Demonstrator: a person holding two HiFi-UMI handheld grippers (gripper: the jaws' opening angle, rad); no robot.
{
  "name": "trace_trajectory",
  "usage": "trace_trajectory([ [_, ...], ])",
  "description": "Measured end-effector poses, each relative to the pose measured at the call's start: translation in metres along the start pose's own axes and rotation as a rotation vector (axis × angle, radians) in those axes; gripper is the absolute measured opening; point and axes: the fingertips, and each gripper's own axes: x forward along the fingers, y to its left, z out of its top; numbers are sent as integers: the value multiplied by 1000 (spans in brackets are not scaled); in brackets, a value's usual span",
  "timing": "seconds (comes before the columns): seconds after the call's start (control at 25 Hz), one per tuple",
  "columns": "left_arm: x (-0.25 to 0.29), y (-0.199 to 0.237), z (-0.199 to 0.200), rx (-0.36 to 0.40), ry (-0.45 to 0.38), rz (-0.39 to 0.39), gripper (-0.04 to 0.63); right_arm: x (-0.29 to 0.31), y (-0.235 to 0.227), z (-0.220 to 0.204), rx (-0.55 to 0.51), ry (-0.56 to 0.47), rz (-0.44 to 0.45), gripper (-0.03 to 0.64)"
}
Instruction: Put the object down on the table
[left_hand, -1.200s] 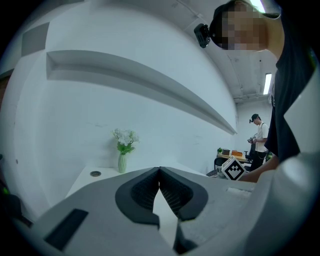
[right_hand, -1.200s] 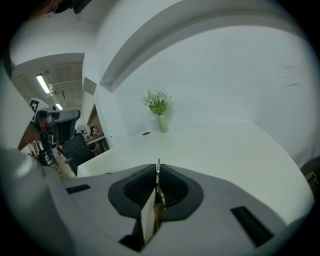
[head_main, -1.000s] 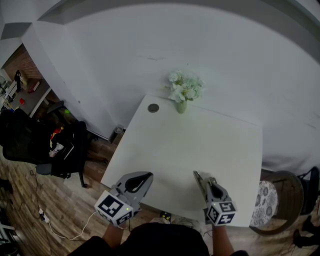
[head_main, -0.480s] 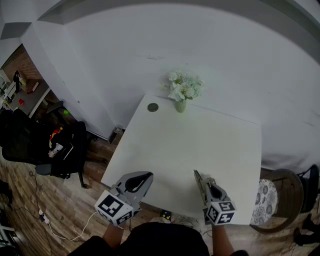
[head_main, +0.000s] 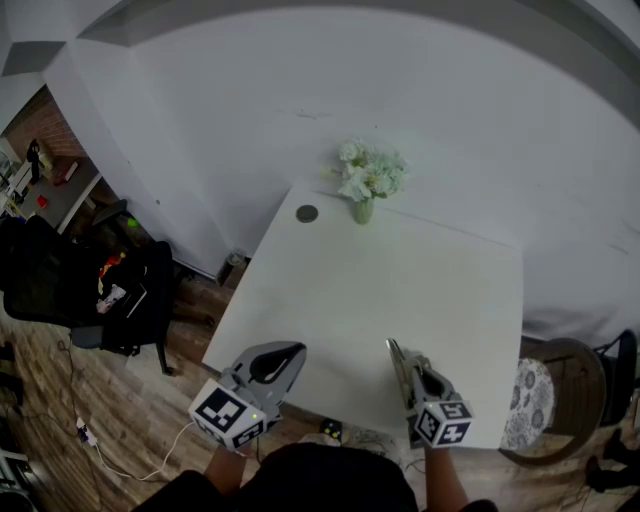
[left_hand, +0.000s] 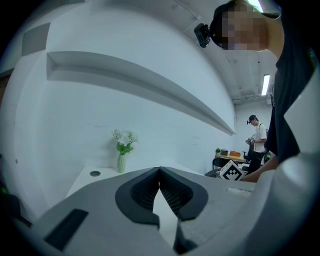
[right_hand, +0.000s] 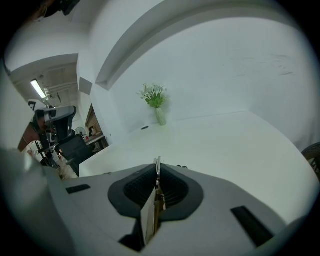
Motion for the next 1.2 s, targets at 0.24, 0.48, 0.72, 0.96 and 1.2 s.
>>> trace_trajectory([
  [0.24, -1, -1, 0, 0, -1, -4, 0, 0, -3, -2, 46, -7, 1, 28],
  [0.48, 0, -1, -2, -3, 2, -3, 0, 1, -8, -4, 81, -2, 12, 29],
  [0.72, 2, -1, -1, -8, -5, -7, 0, 2, -10, -3, 106, -3, 16, 33],
  [0.96, 2, -2, -2, -10, -4, -8, 0, 2, -13, -4, 116, -2, 10, 38],
  [1.2, 3, -3, -1, -11, -7, -9, 0, 4, -17, -6, 105, 5, -5, 48],
])
